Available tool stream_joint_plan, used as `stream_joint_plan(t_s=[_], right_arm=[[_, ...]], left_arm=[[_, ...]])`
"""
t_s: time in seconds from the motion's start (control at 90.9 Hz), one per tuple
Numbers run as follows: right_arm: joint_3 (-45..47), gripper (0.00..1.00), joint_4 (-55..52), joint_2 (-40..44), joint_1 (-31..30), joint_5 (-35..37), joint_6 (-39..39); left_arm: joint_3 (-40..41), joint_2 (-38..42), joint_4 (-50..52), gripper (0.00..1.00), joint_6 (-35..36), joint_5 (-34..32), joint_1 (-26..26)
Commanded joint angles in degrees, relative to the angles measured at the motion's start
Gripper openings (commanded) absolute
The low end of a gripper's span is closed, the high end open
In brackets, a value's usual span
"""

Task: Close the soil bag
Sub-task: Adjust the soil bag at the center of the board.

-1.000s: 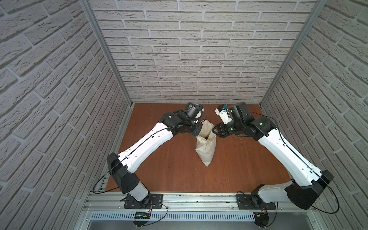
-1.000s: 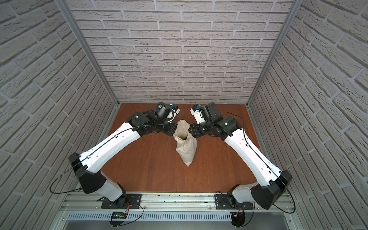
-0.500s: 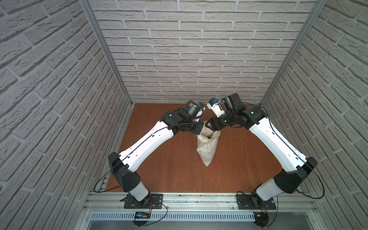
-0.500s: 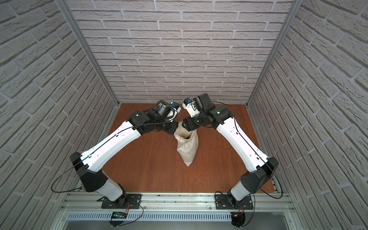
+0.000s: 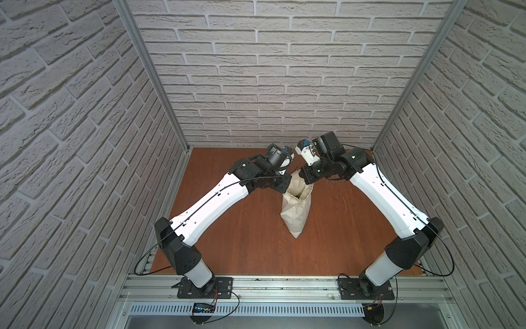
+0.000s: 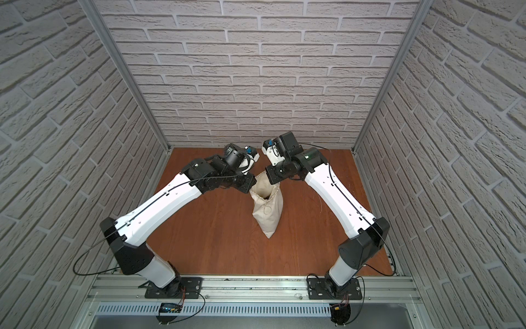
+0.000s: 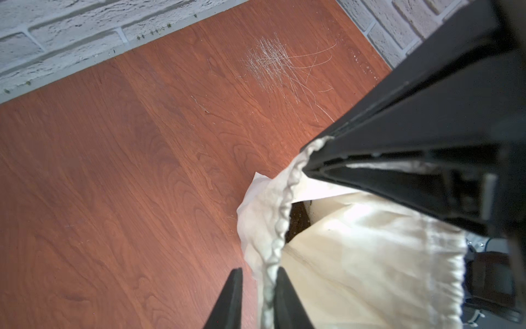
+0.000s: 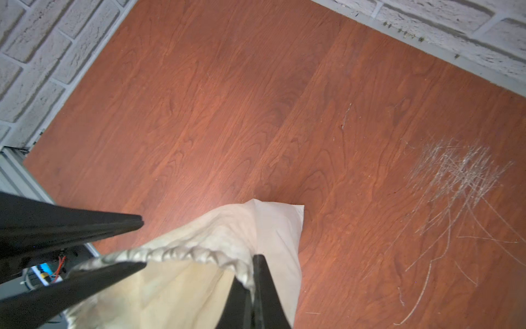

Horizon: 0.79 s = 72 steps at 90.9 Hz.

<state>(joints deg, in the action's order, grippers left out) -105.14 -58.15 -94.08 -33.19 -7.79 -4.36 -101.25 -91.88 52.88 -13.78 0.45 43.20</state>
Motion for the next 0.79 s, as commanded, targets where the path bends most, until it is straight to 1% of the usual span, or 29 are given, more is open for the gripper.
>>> stream_joint_plan(t_s=[0.0, 0.143, 0.33, 0.451, 0.594, 0.781], right_arm=[[-0.5, 0.03, 3.4, 1.4, 0.7, 1.8, -2.9], [2.9, 0.03, 6.4, 3.6, 0.9, 2.4, -5.7], [5.8, 0.03, 8.6, 5.3, 1.0, 2.9, -7.5], [6.2, 0.03, 8.6, 6.1, 0.9, 3.4, -8.2], [7.6, 0.03, 9.8, 7.1, 0.9, 3.2, -9.1], [7.9, 0.03, 10.0, 7.1, 0.9, 3.0, -9.8]], left_arm=[[-1.6, -0.3, -0.9, 0.32, 0.7, 0.0, 0.1], [-1.1, -0.8, -0.7, 0.42, -1.6, -0.3, 0.4], [-0.9, -0.6, 0.7, 0.51, -3.9, -2.5, 2.4], [0.4, -0.2, 0.4, 0.54, -5.8, -3.0, 3.5], [2.5, -0.2, -1.6, 0.56, -8.7, -3.5, 6.2], [2.4, -0.5, -1.5, 0.60, -11.4, -5.5, 8.7]])
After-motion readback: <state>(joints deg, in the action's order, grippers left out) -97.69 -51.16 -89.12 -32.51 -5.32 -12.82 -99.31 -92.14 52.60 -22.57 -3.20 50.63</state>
